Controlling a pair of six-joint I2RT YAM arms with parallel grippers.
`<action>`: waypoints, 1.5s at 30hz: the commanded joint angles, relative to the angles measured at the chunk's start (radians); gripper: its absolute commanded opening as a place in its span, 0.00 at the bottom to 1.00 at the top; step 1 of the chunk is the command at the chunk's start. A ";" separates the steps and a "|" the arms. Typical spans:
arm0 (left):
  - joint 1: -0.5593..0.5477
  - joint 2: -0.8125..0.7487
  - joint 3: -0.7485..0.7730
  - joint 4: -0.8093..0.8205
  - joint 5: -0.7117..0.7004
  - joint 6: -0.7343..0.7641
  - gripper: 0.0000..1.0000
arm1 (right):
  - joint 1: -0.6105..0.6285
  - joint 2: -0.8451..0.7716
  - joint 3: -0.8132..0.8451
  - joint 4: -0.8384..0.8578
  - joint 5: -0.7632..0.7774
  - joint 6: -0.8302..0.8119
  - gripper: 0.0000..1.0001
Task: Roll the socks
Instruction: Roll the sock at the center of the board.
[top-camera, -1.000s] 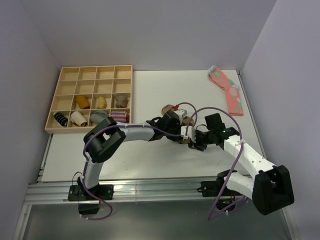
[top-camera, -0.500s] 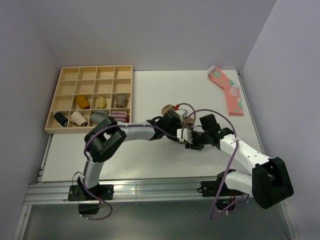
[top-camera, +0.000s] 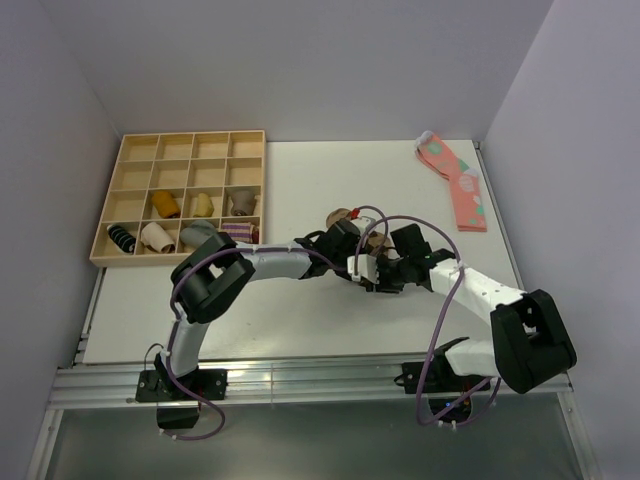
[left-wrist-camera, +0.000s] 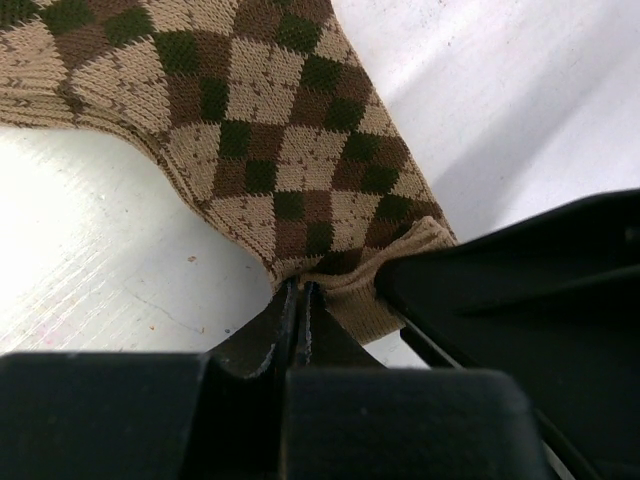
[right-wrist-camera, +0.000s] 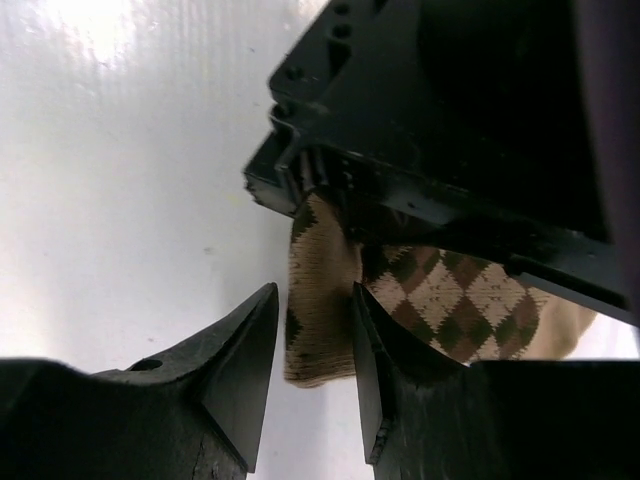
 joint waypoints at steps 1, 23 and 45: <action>-0.005 0.046 -0.004 -0.114 -0.021 0.022 0.00 | 0.001 0.020 -0.007 0.015 0.153 -0.014 0.43; 0.015 0.028 0.002 -0.099 0.001 -0.001 0.00 | -0.007 0.077 0.016 -0.088 0.202 -0.007 0.30; 0.067 -0.138 -0.136 0.090 -0.191 -0.231 0.31 | -0.085 0.143 0.074 -0.143 0.128 0.052 0.08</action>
